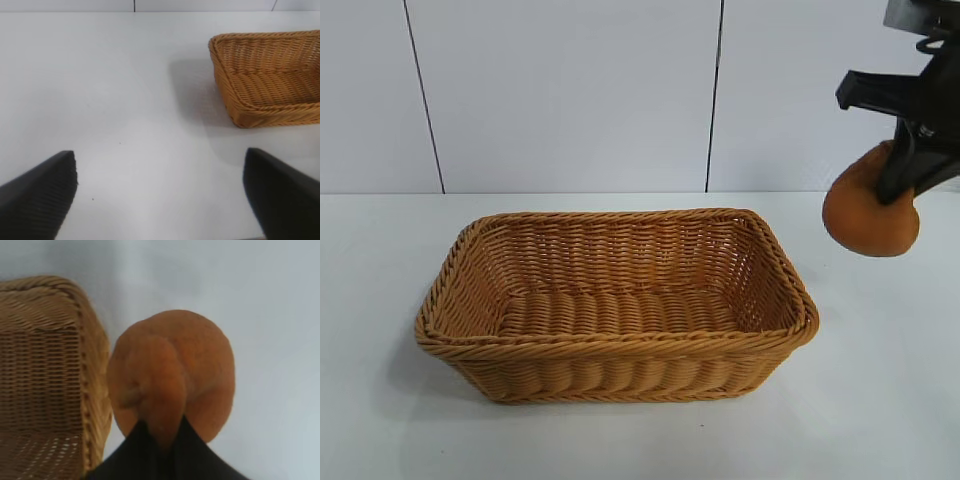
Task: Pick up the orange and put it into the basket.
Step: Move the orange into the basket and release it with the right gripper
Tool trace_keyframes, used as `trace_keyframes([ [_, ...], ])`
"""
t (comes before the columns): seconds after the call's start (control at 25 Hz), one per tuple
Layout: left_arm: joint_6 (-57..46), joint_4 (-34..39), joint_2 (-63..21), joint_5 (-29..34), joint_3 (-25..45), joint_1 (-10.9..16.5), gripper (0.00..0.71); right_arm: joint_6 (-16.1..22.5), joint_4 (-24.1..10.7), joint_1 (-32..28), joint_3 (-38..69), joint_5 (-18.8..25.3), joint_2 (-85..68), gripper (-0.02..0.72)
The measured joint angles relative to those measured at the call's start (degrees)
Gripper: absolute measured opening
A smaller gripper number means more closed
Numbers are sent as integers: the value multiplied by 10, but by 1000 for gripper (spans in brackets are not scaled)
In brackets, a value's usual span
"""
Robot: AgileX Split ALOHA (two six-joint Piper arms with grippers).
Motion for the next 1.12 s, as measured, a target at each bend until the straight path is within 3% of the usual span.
trace_keyframes([
  [0.24,0,0,0,0,0,0,643,12,31,84,-35,-30,46,-19],
  [0.44,0,0,0,0,0,0,643,12,55,138,-60,-82,125,-19],
  [0.64,0,0,0,0,0,0,643,15,67,152,-65,-156,209,-19],
  [0.88,0,0,0,0,0,0,643,15,68,152,-65,-159,273,-15],
  [0.96,0,0,0,0,0,0,643,15,69,152,-65,-158,274,33],
  [1.0,0,0,0,0,0,0,643,15,69,152,-66,-157,273,97],
  [1.12,0,0,0,0,0,0,643,15,66,152,-66,-140,264,407],
])
